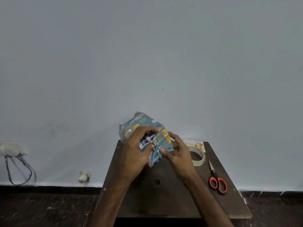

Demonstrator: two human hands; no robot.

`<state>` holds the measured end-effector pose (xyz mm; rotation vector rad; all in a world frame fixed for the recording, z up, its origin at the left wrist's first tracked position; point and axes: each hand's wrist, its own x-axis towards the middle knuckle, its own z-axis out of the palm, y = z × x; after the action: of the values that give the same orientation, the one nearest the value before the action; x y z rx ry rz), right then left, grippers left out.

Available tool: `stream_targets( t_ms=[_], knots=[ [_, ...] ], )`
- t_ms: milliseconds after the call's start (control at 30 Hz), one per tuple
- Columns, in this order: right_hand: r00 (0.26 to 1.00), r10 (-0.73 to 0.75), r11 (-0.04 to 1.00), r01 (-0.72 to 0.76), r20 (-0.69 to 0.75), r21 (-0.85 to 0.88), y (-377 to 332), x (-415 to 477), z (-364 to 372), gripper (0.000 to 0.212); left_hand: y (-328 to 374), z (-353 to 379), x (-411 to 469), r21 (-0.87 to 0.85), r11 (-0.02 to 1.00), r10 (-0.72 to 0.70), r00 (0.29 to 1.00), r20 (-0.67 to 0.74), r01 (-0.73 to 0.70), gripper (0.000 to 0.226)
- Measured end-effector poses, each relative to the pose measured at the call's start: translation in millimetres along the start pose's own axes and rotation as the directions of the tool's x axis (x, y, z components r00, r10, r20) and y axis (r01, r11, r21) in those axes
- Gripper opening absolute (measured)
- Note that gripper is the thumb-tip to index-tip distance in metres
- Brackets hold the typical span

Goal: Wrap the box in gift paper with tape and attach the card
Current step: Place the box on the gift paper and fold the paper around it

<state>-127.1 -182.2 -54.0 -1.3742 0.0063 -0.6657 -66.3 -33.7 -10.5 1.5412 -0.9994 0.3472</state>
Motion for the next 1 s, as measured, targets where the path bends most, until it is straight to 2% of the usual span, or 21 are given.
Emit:
stream_targets(
  t_ms=[100, 133, 200, 233, 300, 333, 367, 400, 467, 533, 600, 633, 667, 700, 767, 833, 933, 1000],
  knots=[
    [0.991, 0.020, 0.998, -0.012, -0.134, 0.063, 11, -3, -2, 0.043, -11, 4, -10, -0.017, 0.999, -0.041, 0.999, 0.017, 0.041, 0.070],
    [0.982, 0.029, 0.996, -0.014, -0.185, 0.085, 14, -4, -2, 0.043, -14, 6, -12, -0.030, 0.997, -0.076, 0.997, 0.004, 0.076, 0.082],
    [0.969, 0.016, 0.995, 0.009, -0.247, 0.102, 18, -6, 4, 0.043, -23, 5, -17, -0.193, 0.947, -0.267, 0.963, -0.021, 0.258, 0.114],
    [0.964, 0.012, 0.993, 0.021, -0.267, 0.120, 21, -7, 6, 0.043, -26, 3, -17, -0.364, 0.858, -0.397, 0.918, -0.025, 0.361, 0.120],
    [0.958, 0.026, 0.983, 0.028, -0.286, 0.183, 26, -9, 10, 0.042, -37, -3, -16, -0.727, 0.517, -0.628, 0.778, 0.037, 0.452, 0.116],
    [0.958, 0.035, 0.977, 0.027, -0.286, 0.212, 30, -10, 12, 0.041, -44, -8, -17, -0.799, 0.370, -0.684, 0.721, 0.112, 0.474, 0.111],
    [0.960, 0.041, 0.973, 0.025, -0.277, 0.230, 34, -12, 14, 0.041, -47, -13, -18, -0.788, 0.303, -0.698, 0.688, 0.199, 0.536, 0.109],
    [0.964, 0.046, 0.971, 0.018, -0.262, 0.237, 39, -13, 17, 0.042, -47, -16, -19, -0.734, 0.296, -0.694, 0.665, 0.274, 0.612, 0.104],
    [0.975, 0.043, 0.984, -0.003, -0.219, 0.180, 47, -17, 19, 0.044, -40, -14, -22, -0.600, 0.350, -0.699, 0.627, 0.345, 0.720, 0.082],
    [0.988, 0.027, 0.999, -0.031, -0.150, -0.021, 52, -16, 14, 0.045, -40, -12, -22, -0.547, 0.449, -0.699, 0.659, 0.278, 0.706, 0.078],
    [0.997, 0.082, 0.941, -0.072, 0.017, -0.331, 47, -12, 1, 0.046, -47, -21, -18, -0.472, 0.645, -0.628, 0.769, 0.120, 0.600, 0.090],
    [0.988, 0.134, 0.908, -0.089, 0.082, -0.410, 43, -10, -7, 0.046, -54, -30, -17, -0.358, 0.768, -0.547, 0.835, 0.062, 0.530, 0.097],
    [0.983, 0.156, 0.907, -0.104, 0.098, -0.407, 38, -8, -15, 0.043, -62, -39, -14, -0.185, 0.873, -0.451, 0.891, 0.043, 0.451, 0.103],
    [0.986, 0.161, 0.927, -0.138, 0.039, -0.348, 34, -6, -21, 0.036, -71, -49, -12, 0.011, 0.936, -0.352, 0.933, 0.077, 0.352, 0.107],
    [0.962, 0.216, 0.962, -0.239, -0.167, -0.132, 23, -5, -26, 0.024, -81, -61, -10, 0.290, 0.944, -0.232, 0.944, 0.234, 0.160, 0.111],
    [0.913, 0.269, 0.960, -0.278, -0.306, 0.014, 17, -3, -28, 0.032, -78, -65, -7, 0.323, 0.939, -0.242, 0.888, 0.390, 0.114, 0.113],
    [0.912, 0.165, 0.972, -0.216, -0.376, -0.097, 8, -2, -30, 0.034, -72, -64, -7, 0.186, 0.947, -0.322, 0.787, 0.527, 0.263, 0.126],
    [0.932, 0.099, 0.944, -0.198, -0.348, -0.263, 3, -4, -31, 0.028, -72, -62, -12, 0.109, 0.903, -0.413, 0.770, 0.486, 0.415, 0.128]
  ],
)
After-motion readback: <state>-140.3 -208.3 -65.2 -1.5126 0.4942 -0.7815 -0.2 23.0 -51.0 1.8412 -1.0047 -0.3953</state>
